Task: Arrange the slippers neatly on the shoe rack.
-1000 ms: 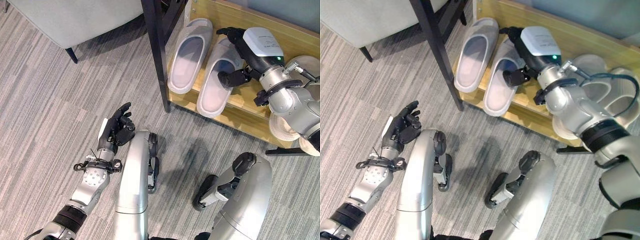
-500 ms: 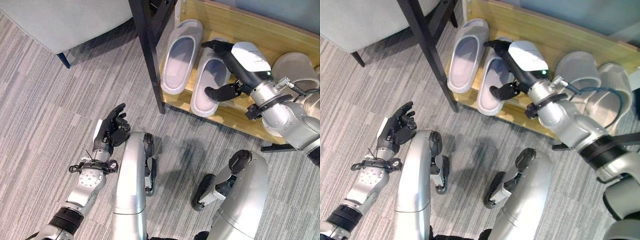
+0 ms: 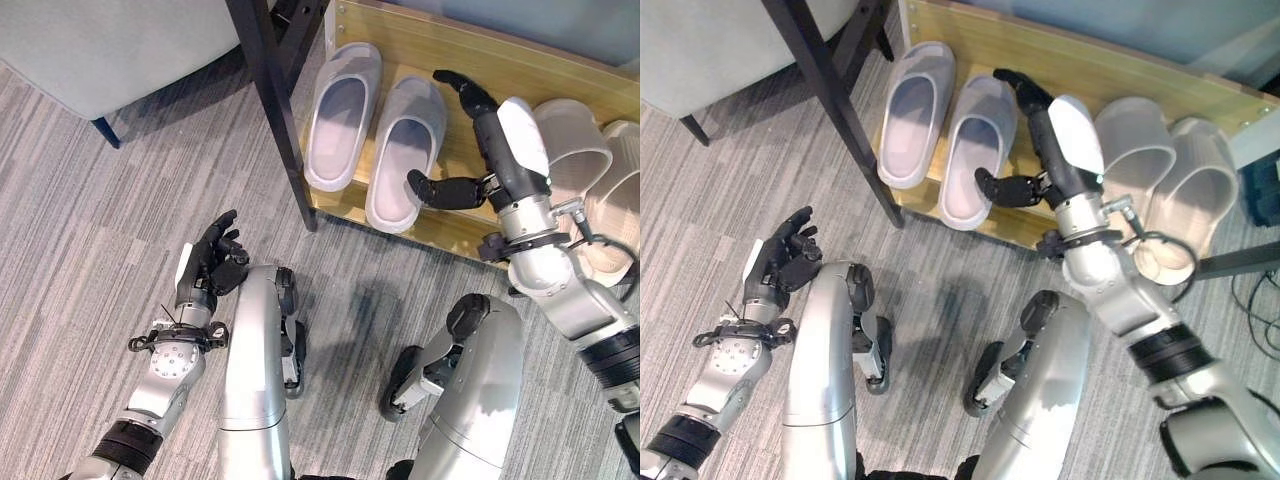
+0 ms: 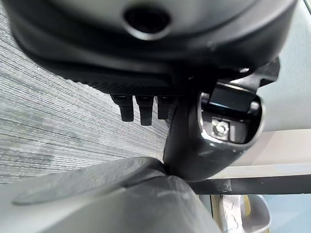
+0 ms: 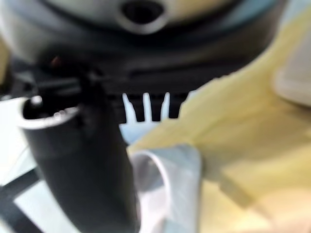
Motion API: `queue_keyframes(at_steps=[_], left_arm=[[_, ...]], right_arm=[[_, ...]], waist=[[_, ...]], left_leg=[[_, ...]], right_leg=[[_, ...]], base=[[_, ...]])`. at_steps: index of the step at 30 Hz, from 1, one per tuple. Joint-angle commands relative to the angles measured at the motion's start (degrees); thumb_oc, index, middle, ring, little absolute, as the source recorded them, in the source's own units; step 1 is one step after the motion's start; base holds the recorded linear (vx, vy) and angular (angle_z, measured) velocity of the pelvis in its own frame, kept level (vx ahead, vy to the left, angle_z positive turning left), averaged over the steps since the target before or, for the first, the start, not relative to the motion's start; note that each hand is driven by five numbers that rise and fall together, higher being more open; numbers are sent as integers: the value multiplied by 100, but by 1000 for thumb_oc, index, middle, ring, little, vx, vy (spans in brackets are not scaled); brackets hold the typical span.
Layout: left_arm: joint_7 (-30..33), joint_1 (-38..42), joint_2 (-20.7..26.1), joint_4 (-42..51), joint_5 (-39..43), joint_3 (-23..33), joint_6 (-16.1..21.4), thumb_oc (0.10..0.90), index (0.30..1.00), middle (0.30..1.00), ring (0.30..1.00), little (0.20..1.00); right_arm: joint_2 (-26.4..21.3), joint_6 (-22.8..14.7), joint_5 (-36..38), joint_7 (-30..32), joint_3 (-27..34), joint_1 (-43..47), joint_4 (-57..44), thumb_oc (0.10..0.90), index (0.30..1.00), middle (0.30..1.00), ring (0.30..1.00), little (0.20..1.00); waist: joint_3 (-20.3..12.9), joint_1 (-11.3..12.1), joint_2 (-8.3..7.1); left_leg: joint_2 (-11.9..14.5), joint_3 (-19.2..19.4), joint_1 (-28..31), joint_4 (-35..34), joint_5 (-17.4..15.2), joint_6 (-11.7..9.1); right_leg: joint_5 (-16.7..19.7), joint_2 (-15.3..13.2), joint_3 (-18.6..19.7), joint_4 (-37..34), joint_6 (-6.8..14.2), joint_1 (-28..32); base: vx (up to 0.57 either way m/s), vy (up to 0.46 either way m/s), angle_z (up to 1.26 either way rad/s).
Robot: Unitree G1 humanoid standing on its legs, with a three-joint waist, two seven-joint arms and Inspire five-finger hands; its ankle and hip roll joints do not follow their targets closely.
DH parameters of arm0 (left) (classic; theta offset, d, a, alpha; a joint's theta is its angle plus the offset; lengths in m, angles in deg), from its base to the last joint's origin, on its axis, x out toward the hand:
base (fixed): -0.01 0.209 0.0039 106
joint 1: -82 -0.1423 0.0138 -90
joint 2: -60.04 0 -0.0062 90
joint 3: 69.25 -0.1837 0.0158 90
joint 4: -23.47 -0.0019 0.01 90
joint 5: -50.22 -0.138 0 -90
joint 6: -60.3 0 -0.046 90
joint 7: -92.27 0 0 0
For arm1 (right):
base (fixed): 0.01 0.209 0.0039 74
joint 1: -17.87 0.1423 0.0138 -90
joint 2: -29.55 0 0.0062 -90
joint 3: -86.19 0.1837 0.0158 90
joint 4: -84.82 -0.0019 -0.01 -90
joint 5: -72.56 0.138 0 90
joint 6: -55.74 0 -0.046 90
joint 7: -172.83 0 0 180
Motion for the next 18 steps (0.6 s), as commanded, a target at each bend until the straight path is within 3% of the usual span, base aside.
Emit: queue_keyframes(at_steps=[1,9,18], left_arm=[[-16,-286,-323,-14,-520,-872,-358,800,900,900,900,900],[70,-182,-363,-117,-530,-1005,-378,800,900,900,900,900],[58,-130,-339,-134,-443,-1073,-350,800,900,900,900,900]], right_arm=[[-135,-228,-88,366,416,535,-448,800,900,900,900,900],[442,78,-260,399,110,582,95,800,900,900,900,900],[672,124,-127,466,-228,1256,736,800,900,900,900,900]], waist=[[-169,137,26],[-169,131,42],[-169,213,53]], left_leg=[[346,-126,-173,-79,-275,-396],[336,-79,-173,-56,-286,-378],[299,-28,-173,-72,-286,-395]], right_leg=[[124,93,242,111,-532,-115],[108,113,258,98,-552,-115],[132,108,343,145,-552,-115]], base=[[0,0,0],[0,0,0],[0,0,0]])
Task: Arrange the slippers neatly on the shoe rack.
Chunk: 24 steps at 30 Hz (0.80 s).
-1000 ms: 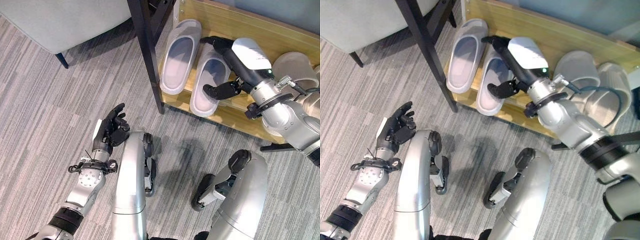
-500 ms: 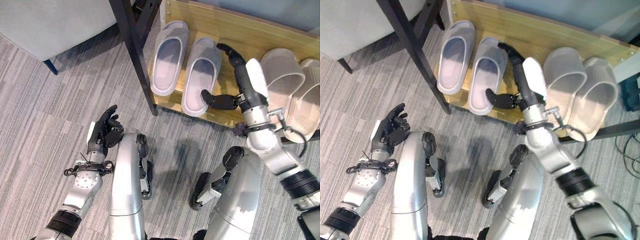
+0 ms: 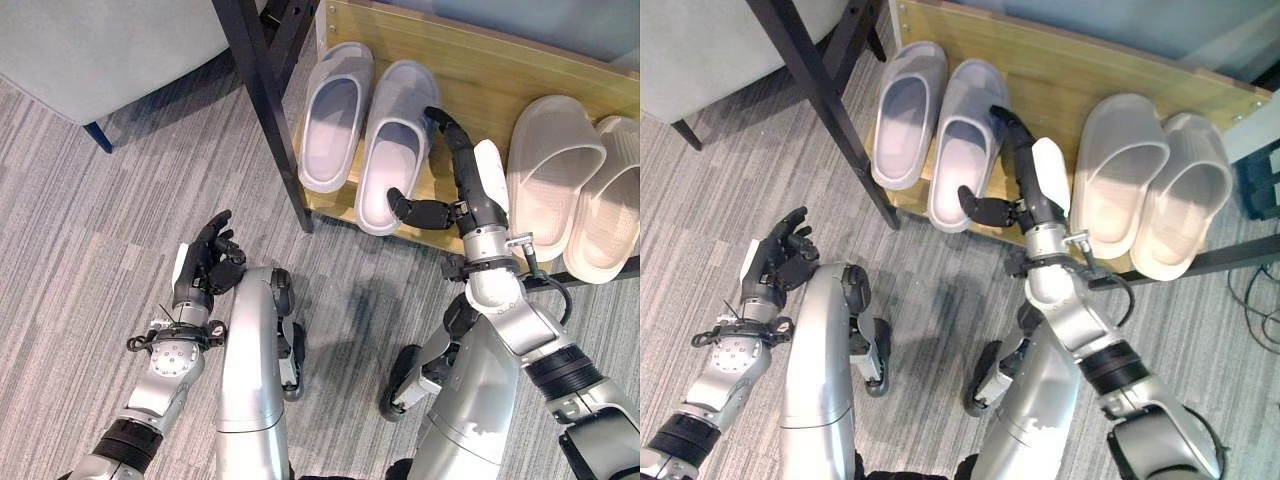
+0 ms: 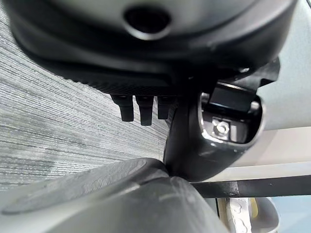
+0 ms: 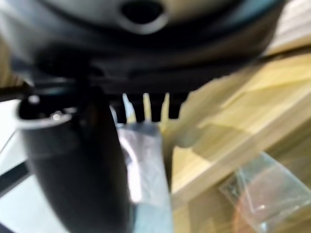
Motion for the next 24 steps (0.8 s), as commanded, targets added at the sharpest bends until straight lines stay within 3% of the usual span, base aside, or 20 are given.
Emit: queue_keyframes(at_steps=[1,16,24], left_arm=[[-73,-166,-347,-74,-323,-1081,-270,800,900,900,900,900],[-95,51,-249,-160,-98,-1350,-238,800,900,900,900,900],[-104,60,-255,-175,-60,-1389,-236,800,900,900,900,900]], right_arm=[[-89,-50,-28,283,-124,1126,353,800,900,900,900,900],[355,-53,1030,519,-1103,3327,2528,800,900,900,900,900],[323,-94,1060,552,-1273,3590,2694,800,900,900,900,900]], waist=[[-161,276,26],[-161,479,76],[-161,509,78]], left_leg=[[284,-27,-204,-104,-268,-390],[291,-40,-204,-115,-228,-480],[278,-62,-204,-115,-229,-520]], right_leg=[[148,92,337,149,-560,-135],[175,50,383,256,-566,-135],[195,32,384,255,-551,-135]], base=[[0,0,0],[0,0,0],[0,0,0]])
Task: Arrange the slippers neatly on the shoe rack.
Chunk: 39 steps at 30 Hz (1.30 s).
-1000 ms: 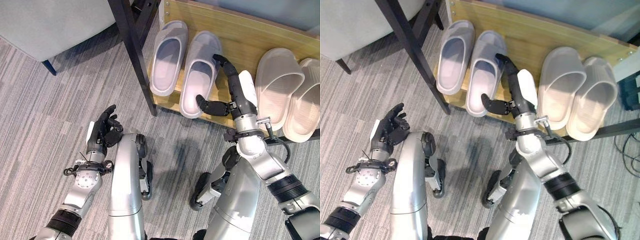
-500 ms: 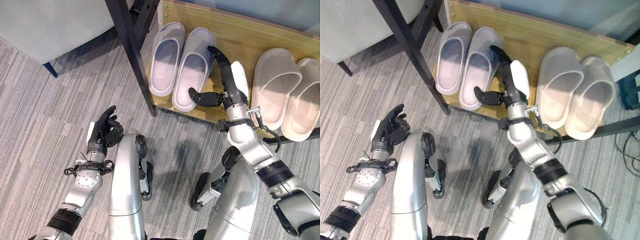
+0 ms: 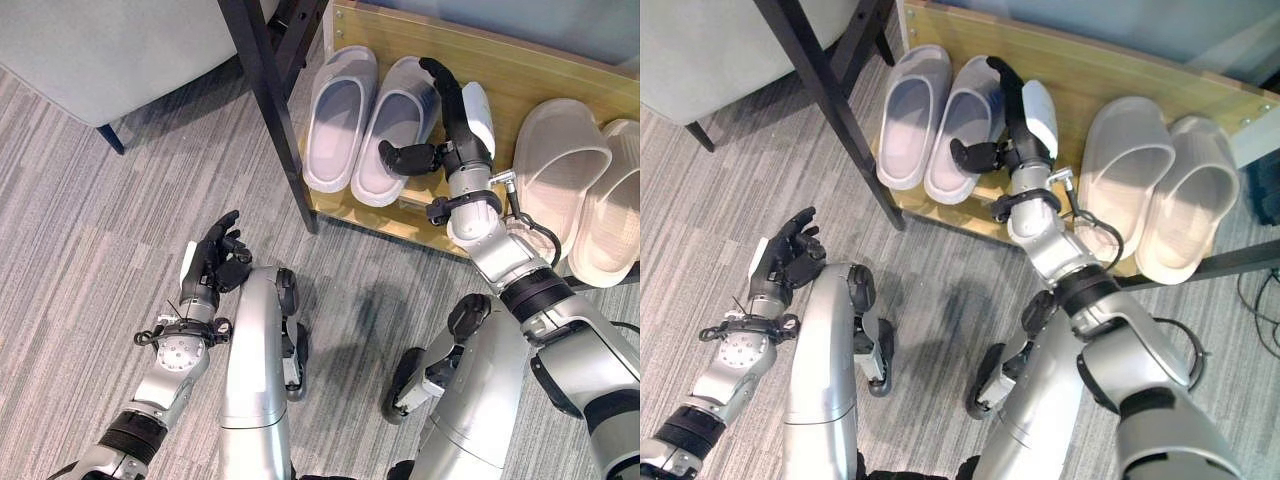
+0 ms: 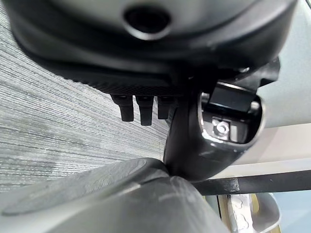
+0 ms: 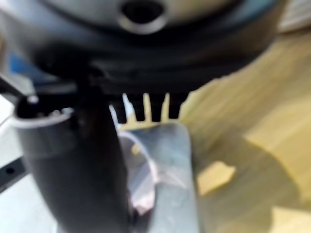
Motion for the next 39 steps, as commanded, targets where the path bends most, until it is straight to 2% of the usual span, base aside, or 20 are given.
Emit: queue_keyframes(at_steps=[1,6,15,21,29,31,36,39], left_arm=[[-103,-230,-256,68,-138,-1079,-245,800,900,900,900,900],[-87,-287,-305,57,-177,-957,-259,800,900,900,900,900],[-132,-481,-341,134,-362,-702,-313,800,900,900,900,900],[-134,-590,-343,184,-428,-627,-323,800,900,900,900,900],[-197,-809,-281,331,-450,-431,-305,800,900,900,900,900],[-219,-903,-266,374,-468,-313,-289,800,900,900,900,900],[-302,-1072,-187,445,-698,154,-152,800,900,900,900,900],[-180,-845,-193,492,-1072,513,8,800,900,900,900,900]], right_arm=[[-86,-115,-1,419,-27,1048,29,800,900,900,900,900],[-255,-129,-287,477,225,751,-688,800,900,900,900,900],[-706,-153,-921,466,1196,-517,-2456,800,900,900,900,900],[-794,-192,-1114,384,1569,-1099,-3130,800,900,900,900,900],[-979,-423,-1254,110,2117,-2052,-4411,800,900,900,900,900],[-1066,-589,-1159,-34,2328,-2416,-4873,800,900,900,900,900],[-1592,-1120,-833,-603,2792,-3247,-5860,800,900,900,900,900],[-1614,-1312,-903,-691,3356,-3733,-6261,800,900,900,900,900]], waist=[[-150,375,2],[-150,301,-50],[-150,161,-82],[-150,87,-90],[-150,-41,-53],[-150,-87,-56],[-150,-178,-188],[-150,-141,-290]], left_leg=[[285,-94,-271,-58,-220,-463],[317,-87,-271,-29,-223,-476],[314,-118,-271,25,-183,-454],[326,-132,-271,47,-158,-441],[355,-172,-271,71,-87,-424],[349,-167,-271,44,-49,-431],[312,-92,-271,-341,74,-494],[286,42,-271,-1318,349,-508]], right_leg=[[195,34,336,228,-546,-126],[201,54,338,207,-544,-126],[204,106,293,184,-526,-126],[214,128,270,163,-521,-126],[236,194,205,85,-503,-126],[256,219,217,56,-510,-126],[368,336,222,-302,-524,-126],[647,463,180,-1207,-512,-126]], base=[[0,0,0],[0,0,0],[0,0,0],[0,0,0],[-15,-4,-3],[0,0,0],[-6,-30,-2],[-72,-5,-8]])
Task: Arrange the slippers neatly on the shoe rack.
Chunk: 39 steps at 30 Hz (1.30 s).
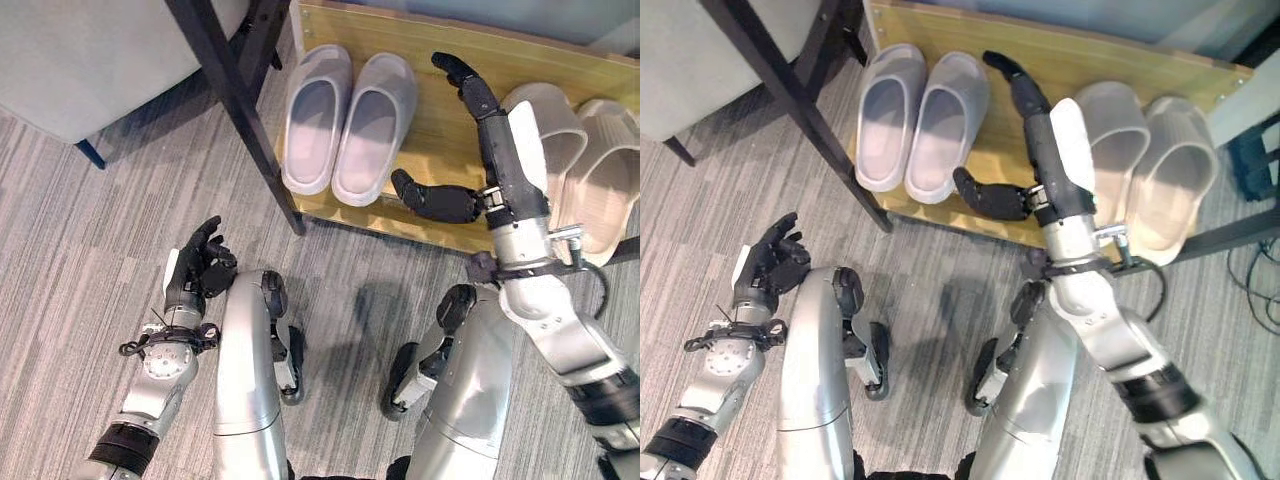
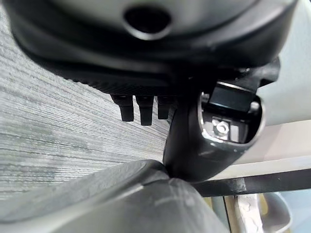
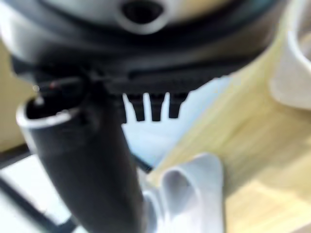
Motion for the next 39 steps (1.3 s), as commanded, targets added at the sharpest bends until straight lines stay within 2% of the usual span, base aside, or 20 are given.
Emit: queue_keyframes(at_steps=[1,2,3,4,6,9,13,14,15,17,18,19,22,25,26,28,31,33,34,39], left_arm=[[-56,-225,-55,356,-849,-255,201,800,900,900,900,900],[-23,-78,-52,395,-939,-186,240,800,900,900,900,900],[-20,-53,-46,392,-947,-193,240,800,900,900,900,900],[26,294,-84,417,-1023,-60,366,800,900,900,900,900],[39,470,-98,504,-1031,67,428,800,900,900,900,900],[-25,383,-151,458,-1023,14,490,800,900,900,900,900],[-283,146,-263,316,-996,-150,565,800,900,900,900,900],[-351,43,-263,278,-1009,-208,578,800,900,900,900,900],[-422,-8,-258,266,-1012,-250,579,800,900,900,900,900],[-568,-164,-282,130,-1036,-357,584,800,900,900,900,900],[-724,-308,-246,20,-1102,-416,548,800,900,900,900,900],[-726,-323,-242,21,-1103,-417,551,800,900,900,900,900],[-963,-526,-219,-185,-1325,-558,503,800,900,900,900,900],[-1127,-697,-232,-395,-1461,-697,443,800,900,900,900,900],[-1161,-700,-260,-491,-1495,-717,436,800,900,900,900,900],[-1226,-734,-314,-666,-1588,-777,395,800,900,900,900,900],[-1282,-806,-357,-765,-1634,-792,386,800,900,900,900,900],[-1342,-850,-381,-834,-1658,-785,352,800,900,900,900,900],[-1409,-902,-365,-850,-1716,-817,326,800,900,900,900,900],[-1638,-1026,-307,-620,-1651,-898,307,800,900,900,900,900]], right_arm=[[-203,-792,-1,48,926,356,-820,800,900,900,900,900],[-130,-839,-35,64,1075,282,-893,800,900,900,900,900],[-121,-838,-39,60,1108,268,-910,800,900,900,900,900],[78,-881,-166,62,1341,152,-940,800,900,900,900,900],[257,-888,-349,69,1452,64,-951,800,900,900,900,900],[558,-829,-391,-15,1256,-323,-629,800,900,900,900,900],[760,-708,-588,-261,900,-976,-30,800,900,900,900,900],[748,-671,-648,-280,784,-1129,282,800,900,900,900,900],[755,-626,-744,-316,696,-1249,418,800,900,900,900,900],[853,-554,-758,-476,441,-1514,958,800,900,900,900,900],[905,-474,-856,-602,298,-1760,1403,800,900,900,900,900],[911,-485,-859,-598,288,-1764,1417,800,900,900,900,900],[1081,-345,-1092,-732,-87,-2016,2463,800,900,900,900,900],[1383,-210,-1148,-871,-448,-2092,3600,800,900,900,900,900],[1494,-158,-1228,-846,-565,-2037,4027,800,900,900,900,900],[1783,-66,-1332,-850,-818,-1923,4994,800,900,900,900,900],[1907,-45,-1378,-913,-891,-1920,5372,800,900,900,900,900],[2010,-13,-1386,-946,-897,-1935,5701,800,900,900,900,900],[2125,0,-1377,-1023,-904,-1963,5979,800,900,900,900,900],[2347,11,-1400,-1083,-922,-2077,6404,800,900,900,900,900]], waist=[[-175,224,-266],[-175,245,-299],[-175,258,-300],[-175,276,-263],[-246,256,-106],[-868,180,91],[-1098,99,113],[-1124,88,108],[-1174,85,90],[-1252,83,41],[-1365,88,-22],[-1340,84,-23],[-1551,128,-101],[-1821,186,-107],[-1860,197,-95],[-2102,244,-78],[-2224,263,-72],[-2418,266,-71],[-2626,255,-69],[-2848,249,-53]], left_leg=[[159,56,-304,-1348,406,-329],[146,98,-304,-1684,531,-316],[142,102,-304,-1740,575,-311],[134,95,-304,-2354,902,-277],[136,-16,-304,-2770,1156,-243],[165,-109,-275,-3668,1588,-239],[116,79,943,-5453,2211,-307],[58,126,1372,-5971,2442,-345],[22,156,1672,-6320,2516,-351],[-104,200,2425,-7188,2872,-405],[-128,244,3103,-7999,3078,-395],[-136,246,3186,-8076,3114,-396],[-326,332,4450,-9491,3533,-439],[-472,374,5579,-10729,3937,-512],[-486,442,5881,-11146,4250,-509],[-492,513,6705,-11944,4569,-624],[-459,585,7225,-12365,4697,-678],[-441,621,7530,-12648,4793,-728],[-445,677,7761,-12842,4870,-772],[-434,712,8092,-12891,4845,-865]], right_leg=[[731,300,279,-1182,-447,-37],[864,311,223,-1500,-419,-36],[909,310,207,-1556,-425,-36],[1243,345,20,-2223,-370,40],[1452,283,-268,-2810,-289,235],[1861,176,-725,-3849,-128,501],[2452,223,-1115,-5676,26,1765],[2652,226,-1239,-6225,55,2189],[2755,239,-1302,-6620,94,2484],[3088,299,-1514,-7477,194,3191],[3281,417,-1723,-8077,342,3793],[3316,423,-1739,-8148,345,3874],[3750,621,-2004,-9362,599,5035],[4042,825,-2163,-10424,772,6075],[4294,878,-2279,-10795,770,6357],[4461,1112,-2326,-11551,889,7120],[4543,1216,-2319,-11938,953,7553],[4580,1291,-2322,-12260,999,7873],[4647,1368,-2326,-12538,1030,8129],[4718,1493,-2346,-12993,1066,8657]], base=[[-140,48,-26],[-114,37,-28],[-200,79,-27],[-166,81,-21],[-155,122,-21],[-119,124,-6],[-159,35,-2],[-103,24,1],[-97,4,4],[-50,6,12],[-20,16,11],[36,-3,6],[125,-36,5],[168,-51,-5],[95,-44,-11],[141,-73,-2],[101,-51,-10],[171,-79,-8],[148,-65,-6],[87,-81,1]])
